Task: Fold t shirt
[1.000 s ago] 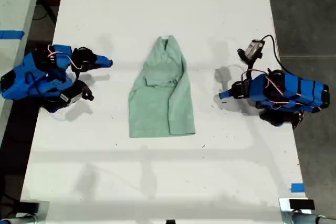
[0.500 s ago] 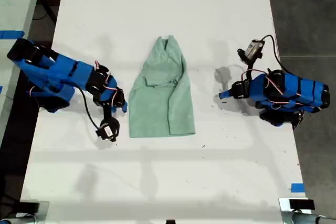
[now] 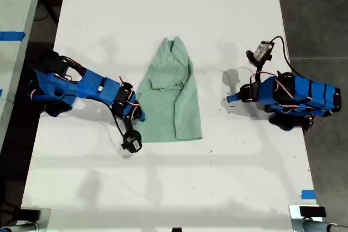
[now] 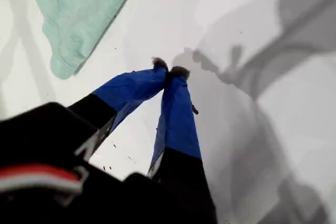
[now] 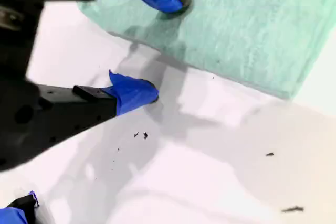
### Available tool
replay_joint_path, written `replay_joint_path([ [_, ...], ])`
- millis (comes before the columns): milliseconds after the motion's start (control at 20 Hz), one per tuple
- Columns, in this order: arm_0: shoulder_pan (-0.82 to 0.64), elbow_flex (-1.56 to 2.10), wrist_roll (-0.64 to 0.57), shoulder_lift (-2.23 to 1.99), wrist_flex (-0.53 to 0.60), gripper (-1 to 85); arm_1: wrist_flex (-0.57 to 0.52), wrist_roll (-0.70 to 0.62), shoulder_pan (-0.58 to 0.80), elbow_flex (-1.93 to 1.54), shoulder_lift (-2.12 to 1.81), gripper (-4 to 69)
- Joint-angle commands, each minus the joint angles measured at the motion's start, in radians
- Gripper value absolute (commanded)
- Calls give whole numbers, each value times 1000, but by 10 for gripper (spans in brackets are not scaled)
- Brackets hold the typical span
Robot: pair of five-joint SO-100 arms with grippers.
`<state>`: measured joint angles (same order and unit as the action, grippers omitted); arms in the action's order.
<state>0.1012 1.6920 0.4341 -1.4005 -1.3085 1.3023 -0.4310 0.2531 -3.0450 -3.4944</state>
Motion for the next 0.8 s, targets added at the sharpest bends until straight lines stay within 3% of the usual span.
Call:
replay_joint_path([
  [0,-40,-44,-11,32,20,3,14,8,0,-57,-11,19],
  [200,-52,-51,-32,110,-31,-3,12,6,0,-57,-11,19],
  [400,-57,-132,-15,25,-261,-3,12,6,0,-57,-11,19],
  [550,-55,-156,-40,-138,-268,-3,12,6,0,-57,-11,19],
  [750,-83,-325,-175,-147,-259,-3,12,5,2,-57,-11,19],
])
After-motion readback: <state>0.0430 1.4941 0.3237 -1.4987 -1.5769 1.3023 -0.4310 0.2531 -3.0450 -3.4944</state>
